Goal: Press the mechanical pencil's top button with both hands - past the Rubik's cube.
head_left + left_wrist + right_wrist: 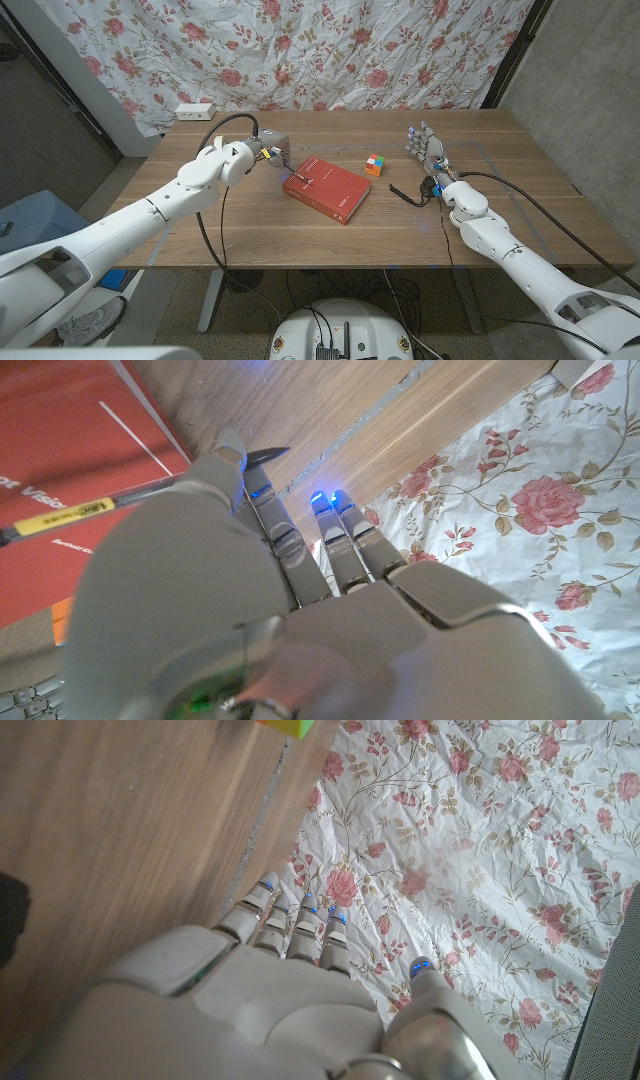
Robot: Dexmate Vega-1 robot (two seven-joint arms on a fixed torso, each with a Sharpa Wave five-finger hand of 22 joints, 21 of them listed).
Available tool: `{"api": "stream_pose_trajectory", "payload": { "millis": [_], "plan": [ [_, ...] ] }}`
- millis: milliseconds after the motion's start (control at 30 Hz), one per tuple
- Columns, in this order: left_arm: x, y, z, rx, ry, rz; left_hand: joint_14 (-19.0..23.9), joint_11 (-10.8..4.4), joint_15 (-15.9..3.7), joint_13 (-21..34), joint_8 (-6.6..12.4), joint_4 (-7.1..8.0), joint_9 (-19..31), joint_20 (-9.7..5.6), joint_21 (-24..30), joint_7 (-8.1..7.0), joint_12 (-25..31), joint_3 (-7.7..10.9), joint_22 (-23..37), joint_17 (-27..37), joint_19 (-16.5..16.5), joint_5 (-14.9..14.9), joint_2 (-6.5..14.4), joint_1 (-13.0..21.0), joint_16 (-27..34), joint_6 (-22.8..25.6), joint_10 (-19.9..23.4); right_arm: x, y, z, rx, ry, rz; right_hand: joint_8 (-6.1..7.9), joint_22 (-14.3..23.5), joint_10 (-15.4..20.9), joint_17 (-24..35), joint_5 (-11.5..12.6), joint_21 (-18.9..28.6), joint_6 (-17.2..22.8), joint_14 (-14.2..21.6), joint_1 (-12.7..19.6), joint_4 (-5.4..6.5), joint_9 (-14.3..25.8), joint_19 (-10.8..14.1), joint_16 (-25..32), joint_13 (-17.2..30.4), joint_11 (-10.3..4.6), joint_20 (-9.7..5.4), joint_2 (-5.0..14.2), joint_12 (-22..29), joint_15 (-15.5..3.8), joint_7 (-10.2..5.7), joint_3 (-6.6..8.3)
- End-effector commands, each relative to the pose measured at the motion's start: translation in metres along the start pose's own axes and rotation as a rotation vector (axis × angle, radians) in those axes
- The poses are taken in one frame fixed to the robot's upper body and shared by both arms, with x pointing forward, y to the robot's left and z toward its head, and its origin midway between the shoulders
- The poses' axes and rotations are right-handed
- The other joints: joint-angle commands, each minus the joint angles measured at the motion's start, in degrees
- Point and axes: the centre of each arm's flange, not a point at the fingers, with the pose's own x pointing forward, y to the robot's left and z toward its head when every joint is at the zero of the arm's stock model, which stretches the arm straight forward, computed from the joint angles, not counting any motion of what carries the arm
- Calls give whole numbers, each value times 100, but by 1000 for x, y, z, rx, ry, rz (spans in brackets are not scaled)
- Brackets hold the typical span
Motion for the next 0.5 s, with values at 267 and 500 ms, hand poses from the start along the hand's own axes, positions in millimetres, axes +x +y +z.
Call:
{"api": "stream_pose_trajectory", "payload": {
  "millis": [267, 500],
  "plan": [
    [-6, 9, 11, -154, 84, 25, 40, -114, -1014, 22, -18, 11, 12, -656, -7, -3, 27, -45, 21, 9, 27, 32, 52, 6, 24, 49, 187, -3, 8, 10, -72, -29, 20, 42, 18, 61, -8, 23, 36, 98, 84, 40, -53, 15, 70, 20, 10, -3, -25, 61, 40, -13, 5, 91],
    [-8, 12, 18, -216, 117, 42, 39, -116, -1012, 23, -31, 15, 15, -638, -8, -2, 20, -58, 22, 8, 26, 33, 51, 12, 20, 50, 199, -3, 12, 16, -150, -52, 28, 44, 18, 79, -15, 20, 36, 115, 100, 65, -73, 15, 73, 27, 10, -13, -31, 70, 43, -24, -1, 107]
  ]
}}
